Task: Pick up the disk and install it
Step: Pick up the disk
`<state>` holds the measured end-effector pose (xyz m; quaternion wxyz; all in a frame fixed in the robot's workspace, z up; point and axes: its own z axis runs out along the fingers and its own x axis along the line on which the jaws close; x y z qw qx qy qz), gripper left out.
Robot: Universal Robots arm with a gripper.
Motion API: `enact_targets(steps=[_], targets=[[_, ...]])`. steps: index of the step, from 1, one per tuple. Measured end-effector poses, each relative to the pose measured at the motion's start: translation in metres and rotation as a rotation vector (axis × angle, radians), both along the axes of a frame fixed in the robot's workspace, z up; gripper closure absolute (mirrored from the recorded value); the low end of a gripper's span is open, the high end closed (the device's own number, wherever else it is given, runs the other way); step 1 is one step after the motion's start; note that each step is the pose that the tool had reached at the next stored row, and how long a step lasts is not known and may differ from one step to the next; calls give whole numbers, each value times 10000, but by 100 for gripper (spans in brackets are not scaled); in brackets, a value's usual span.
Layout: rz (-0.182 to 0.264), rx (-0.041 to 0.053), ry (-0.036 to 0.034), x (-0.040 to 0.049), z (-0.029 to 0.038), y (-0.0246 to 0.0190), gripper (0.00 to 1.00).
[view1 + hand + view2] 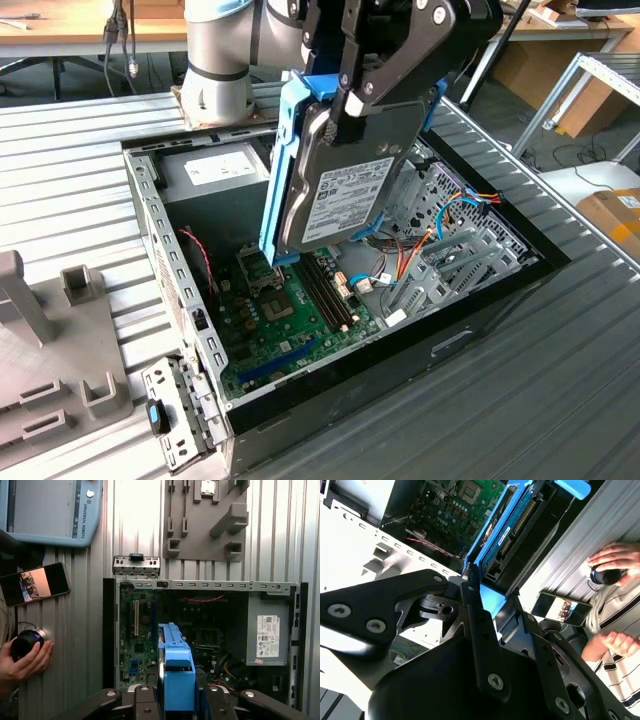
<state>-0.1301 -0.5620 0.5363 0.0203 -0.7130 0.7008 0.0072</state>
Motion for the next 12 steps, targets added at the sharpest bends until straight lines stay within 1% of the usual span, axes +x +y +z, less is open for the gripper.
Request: enact_targets(steps=[1, 2, 4, 6, 8, 12], targets=[[10, 0, 0, 46, 0, 0, 64], [10, 0, 0, 112, -1, 0, 64], [11, 1, 0, 198, -2, 0, 64], [11, 1, 0, 331, -2, 0, 64], [12, 0, 0, 446, -2, 0, 64], [13, -1, 0, 604, -2, 0, 64]])
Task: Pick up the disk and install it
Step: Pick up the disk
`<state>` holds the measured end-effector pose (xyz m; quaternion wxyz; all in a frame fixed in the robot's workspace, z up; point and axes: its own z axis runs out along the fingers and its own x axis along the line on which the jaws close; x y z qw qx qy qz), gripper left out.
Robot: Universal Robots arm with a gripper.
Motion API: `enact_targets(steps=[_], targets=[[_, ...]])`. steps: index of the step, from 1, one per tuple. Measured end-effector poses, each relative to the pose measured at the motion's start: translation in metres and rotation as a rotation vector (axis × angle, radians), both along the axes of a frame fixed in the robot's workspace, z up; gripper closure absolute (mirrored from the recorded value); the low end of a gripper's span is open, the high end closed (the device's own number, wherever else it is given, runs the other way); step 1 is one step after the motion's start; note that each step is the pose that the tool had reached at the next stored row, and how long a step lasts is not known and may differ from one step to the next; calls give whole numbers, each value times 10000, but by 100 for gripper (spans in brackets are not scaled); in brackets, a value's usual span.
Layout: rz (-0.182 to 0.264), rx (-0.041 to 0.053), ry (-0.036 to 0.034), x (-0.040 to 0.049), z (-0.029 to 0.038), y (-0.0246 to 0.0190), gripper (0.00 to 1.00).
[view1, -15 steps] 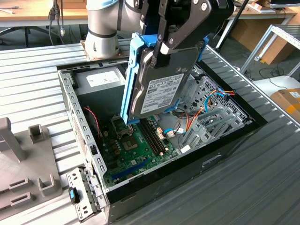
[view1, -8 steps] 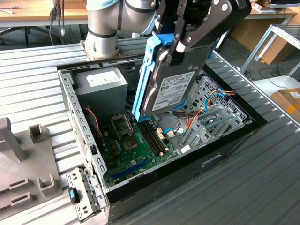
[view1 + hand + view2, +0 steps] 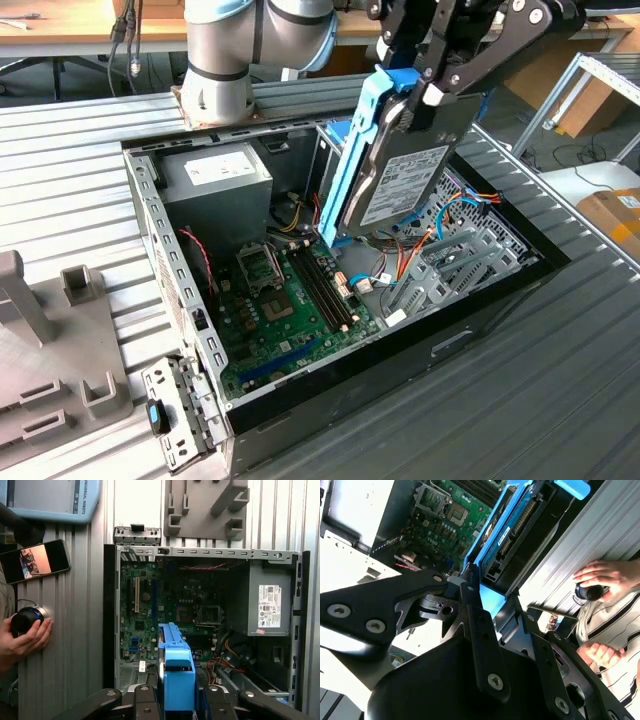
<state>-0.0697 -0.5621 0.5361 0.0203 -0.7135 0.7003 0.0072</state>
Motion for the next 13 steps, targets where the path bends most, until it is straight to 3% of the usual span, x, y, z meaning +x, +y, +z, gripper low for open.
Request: enact_targets(steps=[1, 5, 9, 13], targets=[[-2, 1, 0, 93, -1, 0, 64], [-1, 1, 0, 280, -1, 0, 64], [0, 0, 0, 372, 0, -3, 64], [-1, 2, -1, 485, -29, -33, 64]])
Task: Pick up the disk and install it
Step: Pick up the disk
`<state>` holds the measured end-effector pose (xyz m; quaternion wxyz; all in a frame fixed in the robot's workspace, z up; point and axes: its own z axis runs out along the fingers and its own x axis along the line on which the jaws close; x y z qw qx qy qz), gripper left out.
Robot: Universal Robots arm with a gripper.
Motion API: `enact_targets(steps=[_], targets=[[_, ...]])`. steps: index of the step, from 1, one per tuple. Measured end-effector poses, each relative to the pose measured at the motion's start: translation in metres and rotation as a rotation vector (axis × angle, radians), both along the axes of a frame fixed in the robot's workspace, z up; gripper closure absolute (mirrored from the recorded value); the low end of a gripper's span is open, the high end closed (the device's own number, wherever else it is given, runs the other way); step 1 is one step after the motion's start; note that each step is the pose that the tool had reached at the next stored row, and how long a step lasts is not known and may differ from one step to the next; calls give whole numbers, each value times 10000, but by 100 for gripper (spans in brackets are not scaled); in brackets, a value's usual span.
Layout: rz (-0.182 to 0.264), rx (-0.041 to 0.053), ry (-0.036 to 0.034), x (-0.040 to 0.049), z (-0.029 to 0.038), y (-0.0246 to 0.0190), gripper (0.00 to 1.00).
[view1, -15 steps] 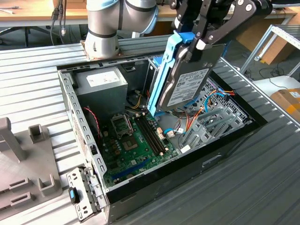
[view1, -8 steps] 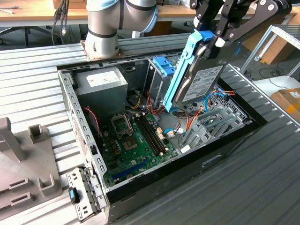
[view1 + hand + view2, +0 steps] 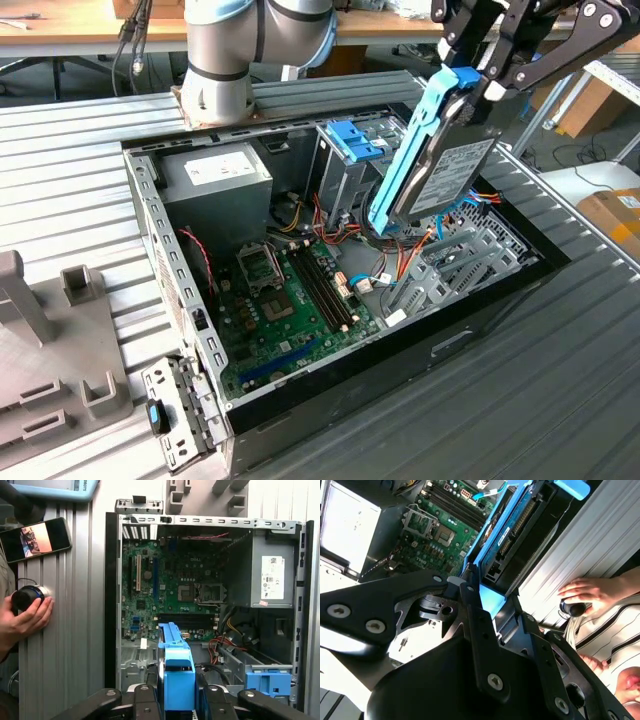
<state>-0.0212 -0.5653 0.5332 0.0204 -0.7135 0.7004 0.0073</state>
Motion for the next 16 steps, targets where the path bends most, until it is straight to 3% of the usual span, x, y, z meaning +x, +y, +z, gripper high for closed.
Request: enact_targets(steps=[3, 7, 10, 16], targets=[[1, -2, 1, 55, -55, -27, 64], [2, 1, -1, 63, -67, -29, 64], [0, -28, 0, 123, -118, -35, 64], [0, -49, 0, 188, -179, -104, 64]])
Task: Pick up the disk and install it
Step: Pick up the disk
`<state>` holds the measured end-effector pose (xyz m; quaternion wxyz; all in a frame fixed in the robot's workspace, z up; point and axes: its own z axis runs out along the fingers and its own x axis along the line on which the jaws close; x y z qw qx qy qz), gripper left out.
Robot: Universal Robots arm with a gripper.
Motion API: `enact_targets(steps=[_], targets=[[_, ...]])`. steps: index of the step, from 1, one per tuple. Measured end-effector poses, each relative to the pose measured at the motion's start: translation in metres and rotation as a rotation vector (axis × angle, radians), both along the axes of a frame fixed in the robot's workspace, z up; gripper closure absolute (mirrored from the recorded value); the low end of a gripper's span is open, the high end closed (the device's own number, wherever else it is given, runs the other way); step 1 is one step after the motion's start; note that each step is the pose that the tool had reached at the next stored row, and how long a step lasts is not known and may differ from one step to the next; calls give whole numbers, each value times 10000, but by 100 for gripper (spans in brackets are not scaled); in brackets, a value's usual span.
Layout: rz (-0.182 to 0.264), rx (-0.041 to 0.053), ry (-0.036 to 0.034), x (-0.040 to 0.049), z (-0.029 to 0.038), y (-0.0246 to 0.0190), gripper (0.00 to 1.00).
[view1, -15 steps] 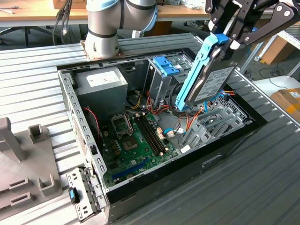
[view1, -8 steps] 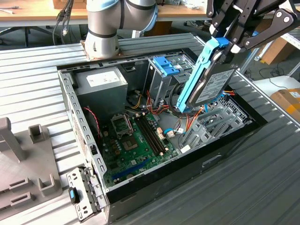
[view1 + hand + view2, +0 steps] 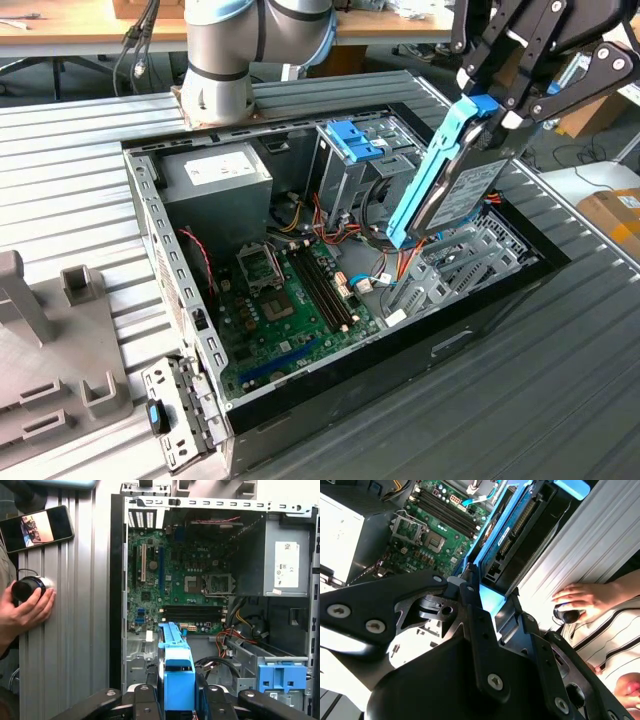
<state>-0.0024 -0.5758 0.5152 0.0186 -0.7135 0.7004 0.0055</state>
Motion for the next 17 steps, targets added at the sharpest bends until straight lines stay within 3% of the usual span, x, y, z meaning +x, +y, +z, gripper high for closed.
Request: enact_targets(steps=[4, 17], targets=[[0, -21, 0, 82, -52, -3, 64], [0, -21, 0, 90, -53, -3, 64]])
